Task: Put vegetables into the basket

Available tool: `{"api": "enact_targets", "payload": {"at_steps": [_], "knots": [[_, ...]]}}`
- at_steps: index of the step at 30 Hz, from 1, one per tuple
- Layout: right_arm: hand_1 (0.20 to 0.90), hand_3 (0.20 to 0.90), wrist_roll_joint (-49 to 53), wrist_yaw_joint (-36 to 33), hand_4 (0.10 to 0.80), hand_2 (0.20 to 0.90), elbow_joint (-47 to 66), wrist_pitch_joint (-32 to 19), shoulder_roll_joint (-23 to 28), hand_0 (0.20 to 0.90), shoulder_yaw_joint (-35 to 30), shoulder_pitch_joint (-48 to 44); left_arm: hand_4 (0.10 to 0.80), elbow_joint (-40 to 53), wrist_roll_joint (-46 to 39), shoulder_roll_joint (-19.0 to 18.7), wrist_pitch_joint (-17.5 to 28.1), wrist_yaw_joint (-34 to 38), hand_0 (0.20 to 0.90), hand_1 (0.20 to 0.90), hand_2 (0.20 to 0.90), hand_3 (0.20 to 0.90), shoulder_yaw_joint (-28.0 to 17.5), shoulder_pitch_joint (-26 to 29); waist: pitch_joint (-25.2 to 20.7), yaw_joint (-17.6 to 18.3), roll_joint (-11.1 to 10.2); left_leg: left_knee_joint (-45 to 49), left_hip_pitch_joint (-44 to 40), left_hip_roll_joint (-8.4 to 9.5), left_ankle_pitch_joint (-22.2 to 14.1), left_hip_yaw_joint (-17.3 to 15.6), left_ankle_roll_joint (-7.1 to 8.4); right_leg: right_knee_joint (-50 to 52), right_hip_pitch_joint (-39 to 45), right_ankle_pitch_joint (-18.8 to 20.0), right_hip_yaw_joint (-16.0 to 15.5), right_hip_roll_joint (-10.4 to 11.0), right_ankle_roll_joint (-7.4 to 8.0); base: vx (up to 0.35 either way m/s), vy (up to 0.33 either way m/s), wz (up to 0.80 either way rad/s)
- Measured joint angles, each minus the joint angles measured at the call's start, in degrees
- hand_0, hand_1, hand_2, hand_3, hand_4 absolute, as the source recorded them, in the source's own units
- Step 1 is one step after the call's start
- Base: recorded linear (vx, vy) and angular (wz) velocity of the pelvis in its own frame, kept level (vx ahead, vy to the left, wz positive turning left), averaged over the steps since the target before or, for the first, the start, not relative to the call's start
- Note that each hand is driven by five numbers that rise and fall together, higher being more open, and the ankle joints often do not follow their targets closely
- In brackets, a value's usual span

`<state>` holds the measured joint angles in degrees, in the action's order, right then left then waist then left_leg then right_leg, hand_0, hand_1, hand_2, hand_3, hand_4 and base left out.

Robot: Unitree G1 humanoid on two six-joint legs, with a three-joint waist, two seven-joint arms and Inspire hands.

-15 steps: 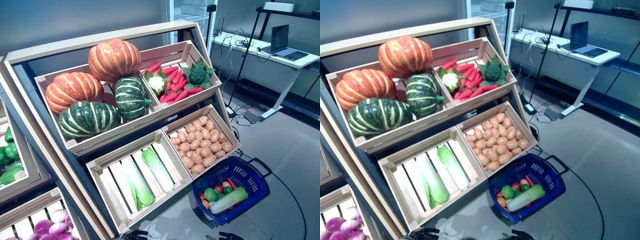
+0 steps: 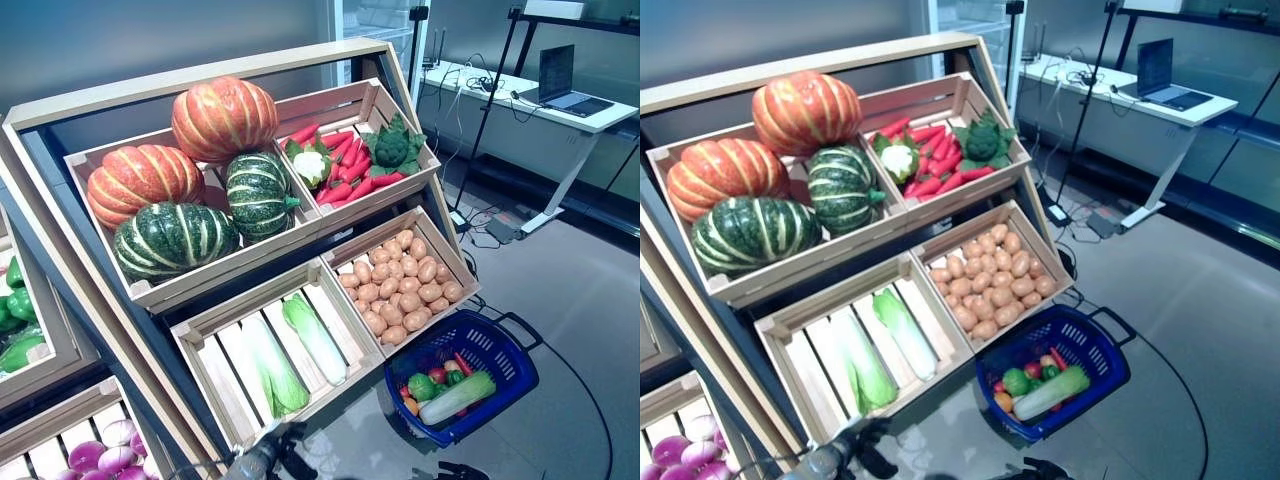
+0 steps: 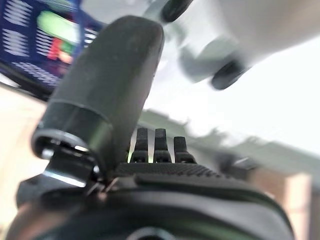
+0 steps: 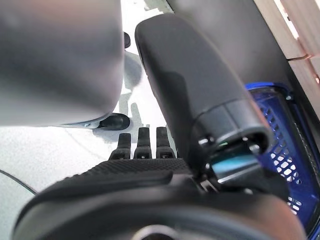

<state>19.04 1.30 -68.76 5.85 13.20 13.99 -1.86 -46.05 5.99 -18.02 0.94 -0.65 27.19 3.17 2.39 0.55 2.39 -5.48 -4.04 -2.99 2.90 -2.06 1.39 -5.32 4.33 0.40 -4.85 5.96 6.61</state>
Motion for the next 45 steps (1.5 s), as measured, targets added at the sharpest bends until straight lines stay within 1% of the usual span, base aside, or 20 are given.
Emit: {"api": "enact_targets", "payload": {"at_steps": [2,3,5,9,10,11,13,14,17,18,21,22,25,28,31,33,37,40,42,45], "knots": [[0.900,0.900,0.01,0.01,0.800,0.900,0.18,-0.01,0.30,0.900,-0.01,-0.05,0.800,3.42,0.21,-1.36,0.35,0.27,0.900,0.900,0.900,0.900,-0.34,0.75,0.21,0.01,0.46,0.00,0.00,0.00,-0.01,0.00,0.00,-0.01,-0.02,0.00,0.00,0.02,0.01,0.000,0.000,0.00],[0.900,0.900,0.00,0.02,0.800,0.900,0.53,-0.01,0.53,0.900,-0.06,0.03,0.800,7.11,0.32,-2.90,0.02,0.14,0.900,0.900,0.900,0.900,-0.33,1.12,0.39,0.09,0.69,0.00,0.18,-0.01,-0.01,0.01,0.00,-0.01,-0.17,0.01,-0.03,-0.01,0.02,0.000,0.000,0.00],[0.900,0.900,0.00,0.03,0.800,0.900,0.57,-0.02,1.02,0.900,-0.09,0.12,0.800,10.96,2.48,-4.59,0.27,1.26,0.900,0.900,0.900,0.900,-0.84,2.44,0.66,0.01,1.22,0.11,0.26,0.02,0.02,0.06,0.01,-0.01,-0.04,0.22,-0.08,0.00,0.37,0.000,0.000,0.00],[0.900,0.900,0.00,0.10,0.800,0.900,0.52,-0.07,1.80,0.900,-0.16,0.44,0.800,14.63,14.44,-8.51,1.24,4.63,0.900,0.900,0.900,0.900,-0.81,4.41,1.13,0.00,1.93,0.33,0.26,-0.01,0.03,0.15,0.03,-0.05,0.03,0.20,-0.18,-0.03,0.37,0.000,0.000,0.00],[0.900,0.900,0.00,0.21,0.800,0.900,0.48,-0.11,1.91,0.900,-0.21,0.62,0.800,16.35,19.70,-11.50,1.65,5.44,0.900,0.900,0.900,0.900,0.34,4.80,1.18,0.11,1.99,0.33,0.30,-0.06,0.04,0.19,0.05,-0.04,0.01,0.19,-0.22,-0.09,0.34,0.000,0.000,0.00],[0.900,0.900,0.01,0.22,0.800,0.900,0.48,-0.18,1.98,0.900,-0.28,0.76,0.800,16.45,21.77,-12.57,2.29,5.97,0.900,0.900,0.900,0.900,0.56,5.15,1.19,0.11,2.05,0.31,0.26,-0.06,0.04,0.19,0.05,-0.05,0.04,0.17,-0.22,-0.09,0.34,0.031,0.012,0.02],[0.900,0.900,-0.01,0.56,0.800,0.900,0.53,-0.86,2.15,0.900,-0.39,1.02,0.800,16.49,28.56,-16.50,3.53,7.35,0.900,0.900,0.900,0.900,1.76,6.88,1.25,0.15,2.23,0.01,0.20,-0.05,0.04,0.24,0.07,-0.05,0.13,0.15,-0.28,-0.08,0.35,0.044,0.017,0.01],[0.900,0.900,-0.02,0.64,0.800,0.900,0.53,-0.92,2.15,0.900,-0.39,1.02,0.800,16.46,29.87,-17.45,3.71,7.51,0.900,0.900,0.900,0.900,1.98,7.14,1.24,0.15,2.24,0.00,0.17,-0.05,0.04,0.24,0.07,-0.05,0.16,0.15,-0.28,-0.07,0.34,0.045,0.020,0.00],[0.900,0.900,-0.01,1.43,0.800,0.900,0.49,-1.28,2.55,0.900,-0.39,1.22,0.800,16.15,36.28,-22.67,4.35,7.64,0.900,0.900,0.900,0.900,5.90,9.08,1.25,0.35,2.28,-0.02,0.15,0.01,0.03,0.24,0.07,-0.05,0.20,0.07,-0.29,-0.01,0.24,0.041,0.020,0.00],[0.900,0.900,-0.01,1.49,0.800,0.900,0.51,-1.29,2.61,0.900,-0.39,1.21,0.800,16.15,37.06,-23.24,4.49,7.64,0.900,0.900,0.900,0.900,6.29,9.10,1.25,0.33,2.30,-0.01,0.15,0.03,0.03,0.24,0.06,-0.05,0.20,0.12,-0.31,0.00,0.31,0.038,0.017,0.00],[0.900,0.900,-0.03,2.15,0.800,0.900,0.51,-1.50,3.11,0.900,-0.50,1.59,0.800,15.00,45.07,-25.40,5.32,8.88,0.900,0.900,0.900,0.900,8.39,9.28,1.30,0.48,2.39,-0.01,0.17,0.04,0.05,0.24,0.07,-0.04,0.16,0.14,-0.28,0.01,0.35,0.000,0.000,0.00],[0.900,0.900,-0.08,2.35,0.800,0.900,0.53,-1.76,3.47,0.900,-0.48,1.62,0.800,14.04,48.43,-25.92,5.87,10.43,0.900,0.900,0.900,0.900,9.79,9.63,1.37,0.51,2.49,0.00,0.25,0.04,0.06,0.24,0.08,-0.04,-0.05,0.14,-0.27,0.01,0.35,0.000,0.000,0.00],[0.900,0.900,-0.09,2.55,0.800,0.900,0.59,-1.92,4.23,0.900,-0.48,1.50,0.800,12.50,54.06,-26.12,6.49,11.90,0.900,0.900,0.900,0.900,11.28,10.13,1.58,0.62,2.74,0.00,0.61,0.05,0.10,0.26,0.12,-0.03,-0.24,0.14,-0.22,0.00,0.35,0.000,0.000,0.00],[0.900,0.900,-0.12,2.57,0.800,0.900,0.63,-2.01,4.85,0.900,-0.42,1.03,0.800,8.90,60.69,-25.97,7.00,16.46,0.900,0.900,0.900,0.900,13.14,10.39,1.87,1.59,2.98,0.05,0.62,0.02,0.12,0.29,0.15,-0.04,-0.26,0.14,-0.26,-0.06,0.36,0.000,0.000,0.00],[0.900,0.900,-0.08,2.57,0.800,0.900,1.18,-2.65,5.47,0.900,-0.42,1.11,0.800,6.23,63.31,-25.74,6.82,20.54,0.900,0.900,0.900,0.900,13.17,11.17,2.20,1.70,2.99,0.33,0.93,0.03,0.15,0.27,0.19,-0.01,-0.61,0.16,-0.28,-0.11,0.38,-0.082,0.006,0.00],[0.900,0.900,-0.05,2.57,0.800,0.900,1.35,-2.72,6.09,0.900,-0.14,0.41,0.800,5.04,63.67,-25.29,5.58,23.55,0.900,0.900,0.900,0.900,13.19,12.32,2.77,1.69,3.00,0.35,2.08,0.06,0.51,0.37,0.21,0.18,-1.84,0.22,-0.26,-0.09,0.36,-0.211,0.009,0.03],[0.900,0.900,3.17,2.56,0.800,0.900,1.31,-3.11,8.65,0.900,1.39,-5.00,0.800,-0.95,63.60,-24.44,2.70,33.67,0.900,0.900,0.900,0.900,15.92,19.93,7.41,1.62,3.04,1.44,7.79,0.18,2.25,0.79,0.18,1.82,-7.58,1.48,-0.15,-0.35,0.34,-0.363,0.015,0.03],[0.900,0.900,6.63,2.51,0.800,0.900,1.49,-3.75,9.95,0.900,3.17,-11.99,0.800,-4.99,63.49,-24.42,0.63,41.64,0.900,0.900,0.900,0.900,17.29,29.28,14.35,1.69,2.41,4.28,13.43,0.25,3.23,1.48,0.33,6.13,-13.70,1.66,-0.18,-0.54,0.04,-0.304,-0.031,0.05],[0.900,0.900,8.52,2.48,0.800,0.900,1.79,-4.39,9.87,0.900,3.91,-16.22,0.800,-6.83,63.32,-24.47,0.48,45.40,0.900,0.900,0.900,0.900,17.49,35.63,18.50,1.63,1.48,7.03,17.10,0.15,3.24,1.76,0.46,10.67,-18.02,0.67,-0.11,-0.57,-0.40,-0.216,-0.053,0.06],[0.900,0.900,9.41,2.45,0.800,0.900,3.72,-5.39,9.60,0.900,4.37,-19.76,0.800,-8.86,62.37,-24.51,0.40,49.21,0.900,0.900,0.900,0.900,17.47,41.78,22.75,1.62,0.20,9.13,20.36,0.26,3.50,1.97,0.80,17.55,-23.39,-1.77,-0.03,-0.13,-1.03,-0.167,-0.047,0.05]]}}
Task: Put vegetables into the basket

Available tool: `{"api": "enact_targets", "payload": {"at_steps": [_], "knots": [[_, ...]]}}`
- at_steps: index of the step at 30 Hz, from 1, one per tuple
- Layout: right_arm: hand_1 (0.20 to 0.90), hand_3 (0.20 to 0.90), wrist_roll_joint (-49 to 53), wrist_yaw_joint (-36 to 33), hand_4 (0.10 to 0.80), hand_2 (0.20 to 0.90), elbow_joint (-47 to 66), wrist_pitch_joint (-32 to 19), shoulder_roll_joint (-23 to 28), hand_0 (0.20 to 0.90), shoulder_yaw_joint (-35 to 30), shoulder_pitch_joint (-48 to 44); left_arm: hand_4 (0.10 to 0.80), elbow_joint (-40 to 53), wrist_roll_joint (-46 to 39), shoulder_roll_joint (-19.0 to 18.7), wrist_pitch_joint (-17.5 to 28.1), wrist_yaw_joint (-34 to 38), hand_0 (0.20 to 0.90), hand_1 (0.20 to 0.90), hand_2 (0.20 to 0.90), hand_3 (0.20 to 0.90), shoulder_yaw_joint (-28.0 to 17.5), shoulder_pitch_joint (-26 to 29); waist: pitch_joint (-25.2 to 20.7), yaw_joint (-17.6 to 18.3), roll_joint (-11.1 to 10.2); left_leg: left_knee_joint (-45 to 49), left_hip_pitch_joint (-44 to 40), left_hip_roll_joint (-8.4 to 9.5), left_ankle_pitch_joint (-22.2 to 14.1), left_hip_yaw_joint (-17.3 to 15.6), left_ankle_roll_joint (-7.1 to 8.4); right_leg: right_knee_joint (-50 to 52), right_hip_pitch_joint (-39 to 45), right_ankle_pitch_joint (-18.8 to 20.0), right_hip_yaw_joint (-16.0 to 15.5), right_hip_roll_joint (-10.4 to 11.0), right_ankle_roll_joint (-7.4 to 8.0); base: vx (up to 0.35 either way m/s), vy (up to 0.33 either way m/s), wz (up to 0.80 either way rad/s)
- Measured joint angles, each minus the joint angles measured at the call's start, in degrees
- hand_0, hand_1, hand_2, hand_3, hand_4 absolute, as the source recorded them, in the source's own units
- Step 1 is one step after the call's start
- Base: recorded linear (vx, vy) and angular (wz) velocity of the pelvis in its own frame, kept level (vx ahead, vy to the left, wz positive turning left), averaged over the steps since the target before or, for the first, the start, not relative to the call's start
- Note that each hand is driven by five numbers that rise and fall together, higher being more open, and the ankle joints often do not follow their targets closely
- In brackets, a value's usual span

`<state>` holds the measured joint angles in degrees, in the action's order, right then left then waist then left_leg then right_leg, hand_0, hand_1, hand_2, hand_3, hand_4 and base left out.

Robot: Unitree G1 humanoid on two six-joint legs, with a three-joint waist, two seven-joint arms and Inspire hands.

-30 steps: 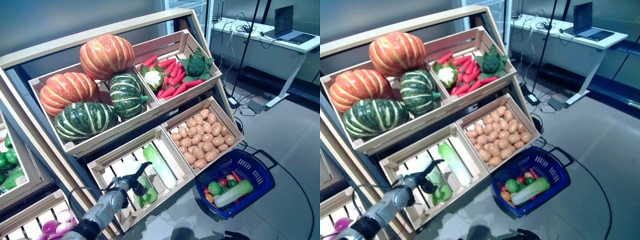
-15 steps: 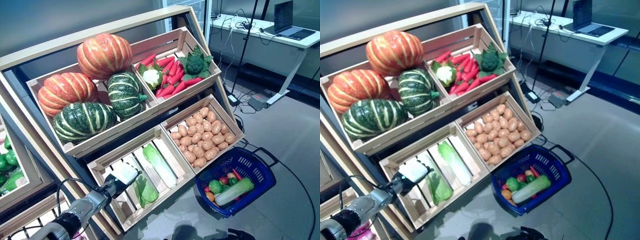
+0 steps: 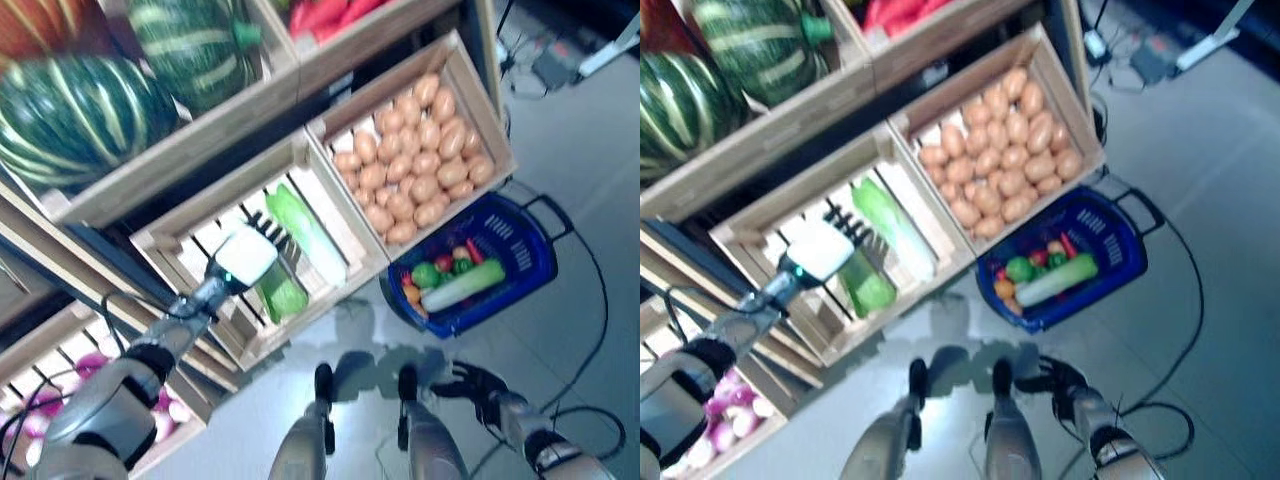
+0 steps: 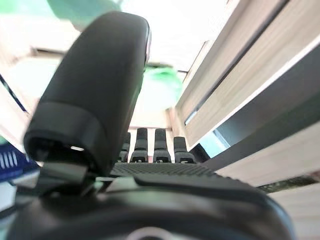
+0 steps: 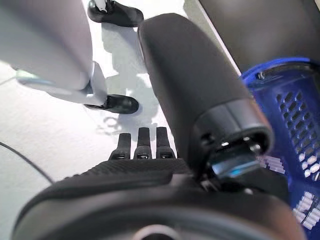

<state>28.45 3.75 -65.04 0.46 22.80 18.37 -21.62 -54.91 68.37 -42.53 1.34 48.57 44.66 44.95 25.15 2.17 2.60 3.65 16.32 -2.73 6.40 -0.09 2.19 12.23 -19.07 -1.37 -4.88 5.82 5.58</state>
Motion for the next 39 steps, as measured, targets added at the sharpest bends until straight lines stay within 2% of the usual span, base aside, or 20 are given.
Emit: {"api": "enact_targets", "payload": {"at_steps": [7,10,13,17,21,26,33,39], "knots": [[0.900,0.900,3.72,-0.46,0.800,0.900,0.28,-0.77,-1.23,0.900,0.46,-4.89,0.800,-2.62,-1.82,0.24,-1.81,5.33,0.900,0.900,0.900,0.900,0.04,3.94,2.80,0.08,-1.40,4.41,5.79,0.45,-0.30,0.36,0.94,10.46,-8.61,-3.58,1.05,0.47,-1.01,-0.121,0.016,0.04],[0.900,0.900,4.18,-0.67,0.800,0.900,0.70,-0.76,-0.88,0.900,0.75,-6.16,0.800,-3.66,-1.79,0.76,-3.18,6.42,0.900,0.900,0.900,0.900,0.05,5.47,2.99,0.09,-1.62,8.88,9.15,0.72,-1.81,0.72,1.40,15.05,-11.95,-5.08,1.23,0.74,-1.34,-0.100,0.024,0.05],[0.900,0.900,6.08,-0.87,0.800,0.900,3.09,-0.75,-0.66,0.900,0.76,-6.28,0.800,-3.65,-1.78,0.75,-4.79,7.08,0.900,0.900,0.900,0.900,0.06,7.60,3.46,0.04,-2.18,13.56,12.79,0.80,-3.35,1.55,1.97,19.29,-15.26,-6.97,1.12,0.93,-2.46,-0.061,0.007,0.11],[0.900,0.900,7.33,-1.27,0.800,0.900,5.80,-0.74,-0.16,0.900,0.78,-6.20,0.800,-3.67,-1.75,0.69,-5.86,7.11,0.900,0.900,0.900,0.900,0.40,8.30,3.50,0.26,-2.22,17.73,16.46,0.42,-4.75,1.63,2.60,22.86,-18.85,-7.90,1.26,0.62,-2.76,-0.050,0.026,-0.03],[0.900,0.900,8.02,-1.81,0.800,0.900,7.05,-0.29,0.33,0.900,0.74,-6.02,0.800,-3.42,-1.58,0.70,-6.24,3.56,0.900,0.900,0.900,0.900,2.42,9.33,4.29,0.43,-2.51,18.76,17.71,0.00,-4.90,1.70,2.81,23.56,-20.04,-7.87,1.57,0.17,-2.82,-0.007,0.044,-0.04],[0.900,0.900,8.02,-1.85,0.800,0.900,7.08,-0.22,1.06,0.900,0.72,-5.74,0.800,-3.61,0.01,0.16,-6.32,0.27,0.900,0.900,0.900,0.900,2.54,9.29,4.47,0.66,-2.79,18.67,18.44,0.05,-4.92,1.55,2.83,23.48,-20.88,-7.83,1.61,0.07,-2.79,-0.001,0.004,-0.01],[0.900,0.900,8.04,-1.84,0.800,0.900,10.85,-0.07,1.50,0.900,0.57,-6.32,0.800,-2.12,1.68,-2.01,-6.17,-4.27,0.900,0.900,0.900,0.900,2.61,8.55,4.64,0.59,-3.10,18.65,18.80,0.02,-5.34,1.67,2.91,23.09,-20.93,-7.84,1.28,0.05,-3.00,0.000,0.000,0.00],[0.900,0.900,8.01,-1.83,0.800,0.900,13.68,-0.16,1.53,0.900,0.57,-6.19,0.800,1.32,1.79,-4.99,-6.12,-8.10,0.900,0.900,0.900,0.900,2.31,5.49,4.64,-0.06,-3.11,18.64,18.88,0.03,-5.47,1.73,2.85,22.99,-20.92,-8.00,1.14,0.10,-3.00,-0.002,-0.006,0.00]]}}
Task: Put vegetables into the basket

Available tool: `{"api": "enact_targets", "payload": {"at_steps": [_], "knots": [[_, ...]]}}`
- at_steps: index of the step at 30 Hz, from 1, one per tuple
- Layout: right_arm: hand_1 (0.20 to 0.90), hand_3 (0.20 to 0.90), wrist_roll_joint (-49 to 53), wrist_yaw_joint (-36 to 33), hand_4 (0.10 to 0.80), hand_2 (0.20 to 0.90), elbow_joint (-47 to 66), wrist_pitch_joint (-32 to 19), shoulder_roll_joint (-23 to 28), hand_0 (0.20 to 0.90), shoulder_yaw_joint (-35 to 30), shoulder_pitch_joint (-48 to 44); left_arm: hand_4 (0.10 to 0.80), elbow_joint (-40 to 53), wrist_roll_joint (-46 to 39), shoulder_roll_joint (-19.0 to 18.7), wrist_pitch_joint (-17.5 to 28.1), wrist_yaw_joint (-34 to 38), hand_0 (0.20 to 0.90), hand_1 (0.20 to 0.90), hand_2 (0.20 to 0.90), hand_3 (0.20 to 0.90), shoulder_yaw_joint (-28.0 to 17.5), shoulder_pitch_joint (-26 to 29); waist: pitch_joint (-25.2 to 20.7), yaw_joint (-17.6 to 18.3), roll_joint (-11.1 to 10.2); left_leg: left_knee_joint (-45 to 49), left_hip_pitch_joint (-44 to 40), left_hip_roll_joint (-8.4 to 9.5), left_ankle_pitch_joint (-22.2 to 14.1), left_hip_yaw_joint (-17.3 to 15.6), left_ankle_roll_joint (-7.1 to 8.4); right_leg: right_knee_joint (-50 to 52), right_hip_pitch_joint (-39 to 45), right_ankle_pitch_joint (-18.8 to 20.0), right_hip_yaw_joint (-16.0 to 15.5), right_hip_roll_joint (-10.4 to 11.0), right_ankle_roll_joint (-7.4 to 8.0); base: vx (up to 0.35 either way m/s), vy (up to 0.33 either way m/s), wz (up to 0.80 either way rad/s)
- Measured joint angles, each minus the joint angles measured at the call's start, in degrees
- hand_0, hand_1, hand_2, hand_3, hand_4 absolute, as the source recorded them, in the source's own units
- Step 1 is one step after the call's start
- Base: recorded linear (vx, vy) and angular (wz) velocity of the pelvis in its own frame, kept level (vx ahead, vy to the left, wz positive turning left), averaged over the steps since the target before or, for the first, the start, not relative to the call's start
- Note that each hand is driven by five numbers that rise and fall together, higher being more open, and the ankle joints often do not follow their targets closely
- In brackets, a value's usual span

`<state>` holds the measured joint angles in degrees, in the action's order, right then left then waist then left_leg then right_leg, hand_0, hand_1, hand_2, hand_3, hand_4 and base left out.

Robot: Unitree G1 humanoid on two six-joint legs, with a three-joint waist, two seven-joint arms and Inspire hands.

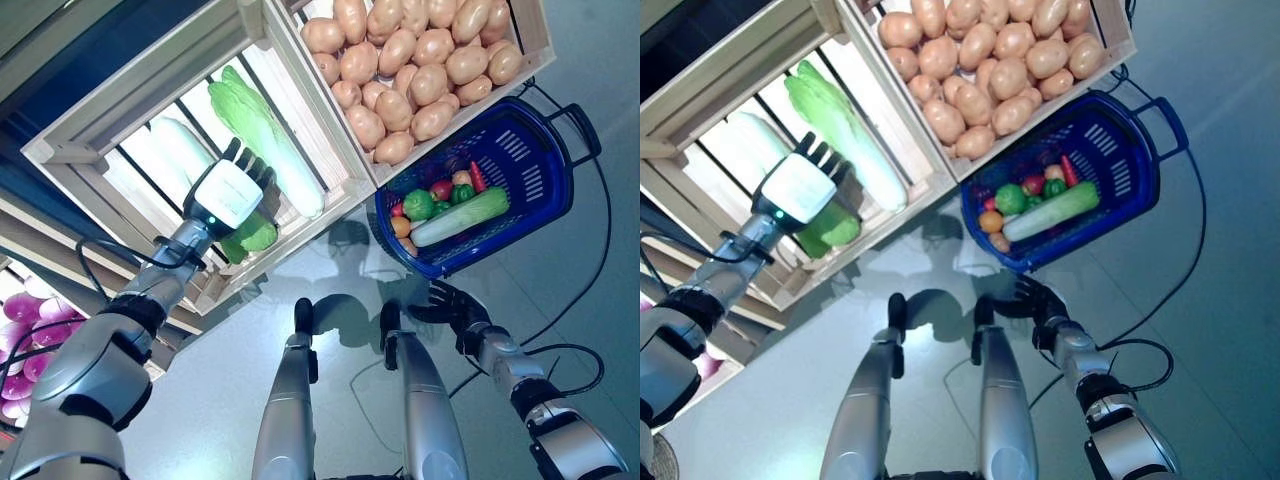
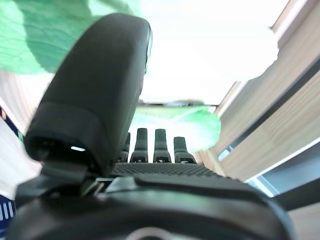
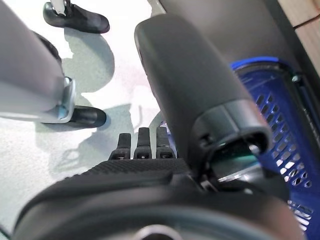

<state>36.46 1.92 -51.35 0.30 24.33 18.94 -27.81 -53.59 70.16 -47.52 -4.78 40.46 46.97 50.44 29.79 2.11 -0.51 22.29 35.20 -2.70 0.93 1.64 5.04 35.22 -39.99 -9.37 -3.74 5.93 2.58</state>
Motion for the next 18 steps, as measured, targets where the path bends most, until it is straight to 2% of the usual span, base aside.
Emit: {"api": "enact_targets", "payload": {"at_steps": [8,14,18], "knots": [[0.900,0.900,0.06,0.00,0.800,0.900,0.01,0.00,0.40,0.900,-0.15,0.78,0.800,4.17,-0.27,-3.84,-0.01,-3.94,0.900,0.900,0.900,0.900,-0.18,-1.37,0.00,-0.60,0.00,0.06,1.66,0.01,0.12,0.72,0.12,0.12,-1.37,-0.38,-0.66,0.04,-0.04,-0.018,-0.026,0.04],[0.900,0.900,0.22,-0.02,0.800,0.900,0.17,-0.02,0.52,0.900,-0.23,1.33,0.800,8.63,-0.25,-4.56,0.01,-6.82,0.900,0.900,0.900,0.900,-0.96,-3.18,0.00,-1.26,0.00,-0.10,2.03,-0.02,0.27,1.33,0.42,0.06,-1.45,-0.28,-1.46,0.13,-0.36,-0.007,-0.010,0.04],[0.900,0.900,0.26,-0.01,0.800,0.900,0.67,-0.04,0.81,0.900,-0.44,0.92,0.800,7.82,-0.23,-4.59,1.06,-4.56,0.900,0.900,0.900,0.900,-0.99,-3.69,0.00,-1.59,0.00,0.04,2.03,0.00,0.27,1.32,0.41,0.14,-1.40,-0.27,-1.49,0.20,-0.36,0.000,0.000,0.00]]}}
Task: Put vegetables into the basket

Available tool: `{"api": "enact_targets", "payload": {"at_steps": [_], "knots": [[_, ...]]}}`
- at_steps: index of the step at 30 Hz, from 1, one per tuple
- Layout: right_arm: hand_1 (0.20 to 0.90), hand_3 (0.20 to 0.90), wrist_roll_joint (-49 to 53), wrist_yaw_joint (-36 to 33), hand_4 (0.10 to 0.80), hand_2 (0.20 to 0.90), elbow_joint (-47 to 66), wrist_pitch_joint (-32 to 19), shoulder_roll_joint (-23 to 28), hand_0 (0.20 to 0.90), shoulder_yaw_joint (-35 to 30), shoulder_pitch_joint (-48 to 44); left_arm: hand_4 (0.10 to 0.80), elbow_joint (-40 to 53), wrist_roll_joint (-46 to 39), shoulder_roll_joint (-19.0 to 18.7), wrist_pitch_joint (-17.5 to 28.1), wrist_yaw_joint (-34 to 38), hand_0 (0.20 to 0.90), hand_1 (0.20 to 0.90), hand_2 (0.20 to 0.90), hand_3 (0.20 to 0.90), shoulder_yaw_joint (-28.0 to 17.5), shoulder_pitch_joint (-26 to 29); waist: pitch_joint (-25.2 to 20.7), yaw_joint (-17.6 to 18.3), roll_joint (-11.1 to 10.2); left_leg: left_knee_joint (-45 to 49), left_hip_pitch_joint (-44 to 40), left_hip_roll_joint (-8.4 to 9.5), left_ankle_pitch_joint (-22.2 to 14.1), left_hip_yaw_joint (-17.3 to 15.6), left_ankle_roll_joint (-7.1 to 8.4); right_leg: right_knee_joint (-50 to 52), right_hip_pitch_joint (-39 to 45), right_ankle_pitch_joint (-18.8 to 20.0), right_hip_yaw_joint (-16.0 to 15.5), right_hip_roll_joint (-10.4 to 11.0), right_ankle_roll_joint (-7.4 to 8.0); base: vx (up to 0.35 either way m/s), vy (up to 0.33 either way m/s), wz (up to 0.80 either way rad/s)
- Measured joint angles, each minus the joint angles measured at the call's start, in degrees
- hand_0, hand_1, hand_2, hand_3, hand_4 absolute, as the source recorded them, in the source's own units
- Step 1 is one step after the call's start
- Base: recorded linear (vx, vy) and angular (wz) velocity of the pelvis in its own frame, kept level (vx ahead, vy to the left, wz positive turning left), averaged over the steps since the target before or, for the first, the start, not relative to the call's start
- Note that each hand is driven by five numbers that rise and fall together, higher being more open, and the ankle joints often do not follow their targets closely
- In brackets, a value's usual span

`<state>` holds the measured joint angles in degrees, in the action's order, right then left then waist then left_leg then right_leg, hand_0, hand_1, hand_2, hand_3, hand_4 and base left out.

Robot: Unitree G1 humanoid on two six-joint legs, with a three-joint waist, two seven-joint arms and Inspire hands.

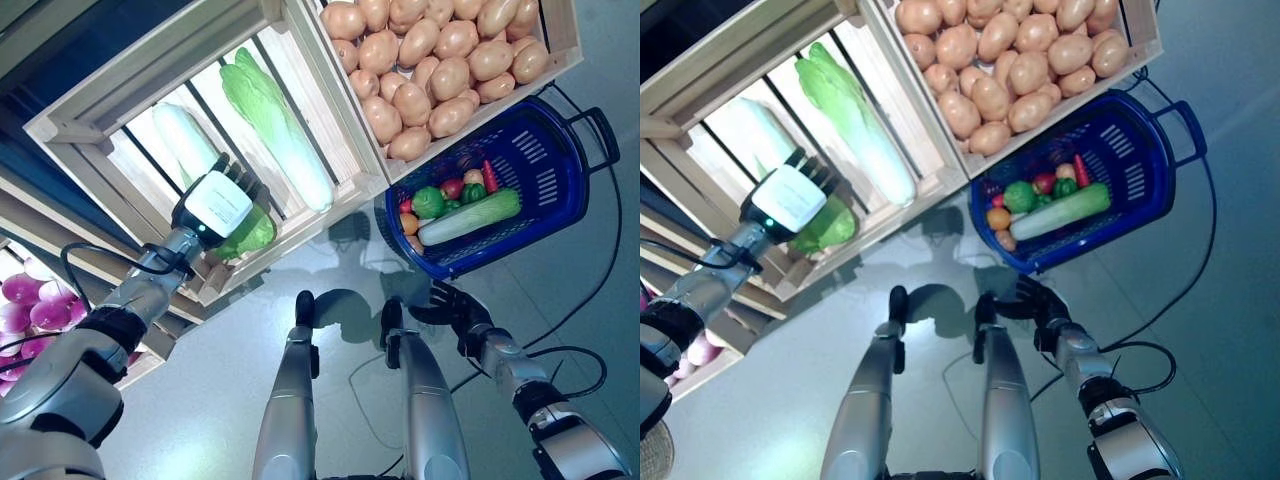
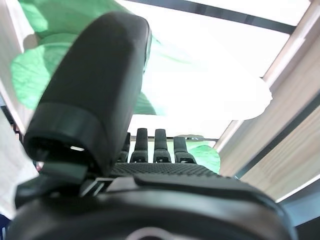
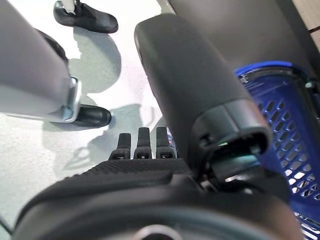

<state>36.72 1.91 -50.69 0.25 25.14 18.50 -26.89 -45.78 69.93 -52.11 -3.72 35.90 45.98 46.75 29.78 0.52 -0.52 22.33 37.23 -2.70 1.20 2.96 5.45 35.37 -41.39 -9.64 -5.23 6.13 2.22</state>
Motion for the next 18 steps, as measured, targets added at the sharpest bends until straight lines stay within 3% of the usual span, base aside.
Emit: {"api": "enact_targets", "payload": {"at_steps": [9,18], "knots": [[0.900,0.900,0.27,0.00,0.800,0.900,2.15,-0.02,1.22,0.900,0.01,-0.18,0.800,-0.89,0.05,0.04,3.57,11.67,0.900,0.900,0.900,0.900,0.02,1.21,-0.01,0.45,-0.21,1.57,1.58,-0.03,-0.24,0.11,-0.36,0.52,-1.00,-0.19,0.07,-0.09,0.21,-0.002,0.011,0.00],[0.900,0.900,2.11,-0.64,0.800,0.900,3.93,0.01,1.43,0.900,0.04,-0.31,0.800,-6.12,0.78,0.51,4.29,13.84,0.900,0.900,0.900,0.900,0.61,4.15,0.05,1.47,-0.83,3.97,4.64,-0.10,-1.06,0.36,-0.43,1.53,-3.29,0.16,0.03,-0.26,0.18,0.000,0.000,0.00]]}}
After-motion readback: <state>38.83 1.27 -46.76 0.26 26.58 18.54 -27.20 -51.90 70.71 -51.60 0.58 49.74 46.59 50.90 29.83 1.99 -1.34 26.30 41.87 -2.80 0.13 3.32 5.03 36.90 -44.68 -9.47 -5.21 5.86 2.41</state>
